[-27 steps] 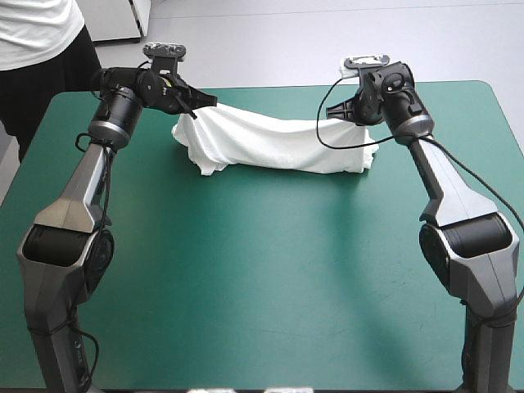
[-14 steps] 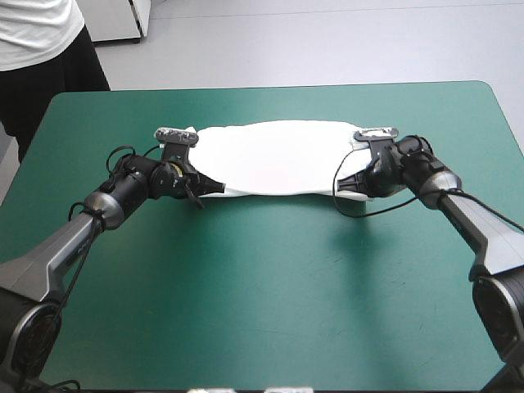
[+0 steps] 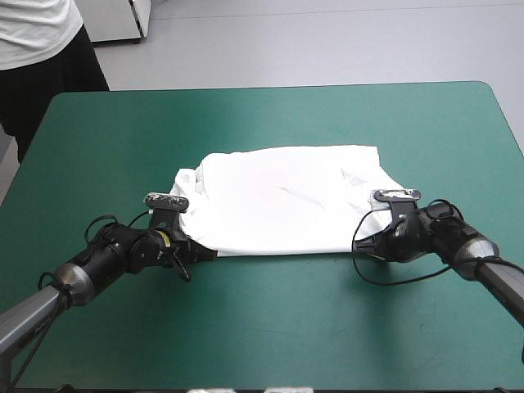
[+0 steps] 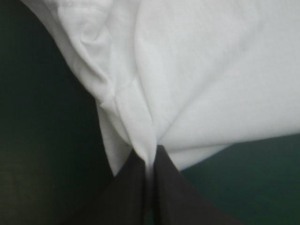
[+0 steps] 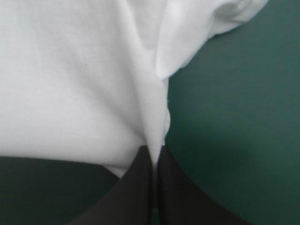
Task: Fold the cloth
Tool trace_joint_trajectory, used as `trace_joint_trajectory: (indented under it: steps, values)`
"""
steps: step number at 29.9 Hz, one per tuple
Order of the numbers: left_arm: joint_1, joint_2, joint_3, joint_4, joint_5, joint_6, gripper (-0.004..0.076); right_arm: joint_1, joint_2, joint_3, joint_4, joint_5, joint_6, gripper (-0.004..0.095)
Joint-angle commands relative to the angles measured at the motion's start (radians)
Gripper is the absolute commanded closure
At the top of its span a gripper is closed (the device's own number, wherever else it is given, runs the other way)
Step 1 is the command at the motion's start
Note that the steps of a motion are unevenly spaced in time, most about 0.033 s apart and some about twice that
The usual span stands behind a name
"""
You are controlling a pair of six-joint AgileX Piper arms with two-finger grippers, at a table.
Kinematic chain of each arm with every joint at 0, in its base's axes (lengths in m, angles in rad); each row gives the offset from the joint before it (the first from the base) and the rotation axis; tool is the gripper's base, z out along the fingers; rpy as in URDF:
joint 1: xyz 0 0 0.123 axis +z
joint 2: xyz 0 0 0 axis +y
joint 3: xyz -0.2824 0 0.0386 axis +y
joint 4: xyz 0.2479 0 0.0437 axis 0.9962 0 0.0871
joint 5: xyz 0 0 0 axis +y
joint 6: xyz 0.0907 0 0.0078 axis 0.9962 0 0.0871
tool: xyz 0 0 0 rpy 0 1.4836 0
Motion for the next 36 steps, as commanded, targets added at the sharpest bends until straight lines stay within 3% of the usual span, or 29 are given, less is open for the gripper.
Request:
trace_joint_trajectory:
  steps: [1,5,11,14,18,20,26,33,36]
  values:
    - [-0.029,-0.07,0.025,-0.016,-0.037,-0.034,0.0734,0.031,-0.069,0.044,0.01,-0.029,0.009,0.0925]
    - [-0.042,-0.088,0.043,-0.033,-0.006,-0.044,0.0734,0.059,-0.072,0.065,0.043,-0.026,0.005,0.0925]
    - [-0.042,-0.088,0.041,-0.033,0.137,-0.044,0.0708,0.063,-0.072,0.066,0.062,-0.009,0.004,0.0878]
    - [-0.042,-0.088,0.027,-0.033,0.205,-0.044,0.0574,0.063,-0.072,0.06,0.089,0.054,0.004,0.0678]
    - [-0.042,-0.088,-0.052,-0.048,0.348,-0.044,0.0306,0.063,-0.078,0.011,0.095,0.173,0.004,0.0347]
    - [-0.042,-0.088,-0.108,-0.042,0.407,-0.044,0.0204,0.063,-0.093,-0.027,0.088,0.202,0.004,0.0268]
    - [-0.042,-0.129,-0.255,0.013,0.474,-0.044,0.018,0.063,-0.186,-0.177,0.071,0.28,0.004,0.0308]
    - [-0.023,-0.146,-0.44,0.128,0.643,-0.075,0.0181,0.063,-0.235,-0.408,-0.044,0.459,0.02,0.0327]
    - [0.027,-0.146,-0.5,0.13,0.65,-0.075,0.018,0.063,-0.235,-0.482,-0.087,0.505,0.02,0.0327]
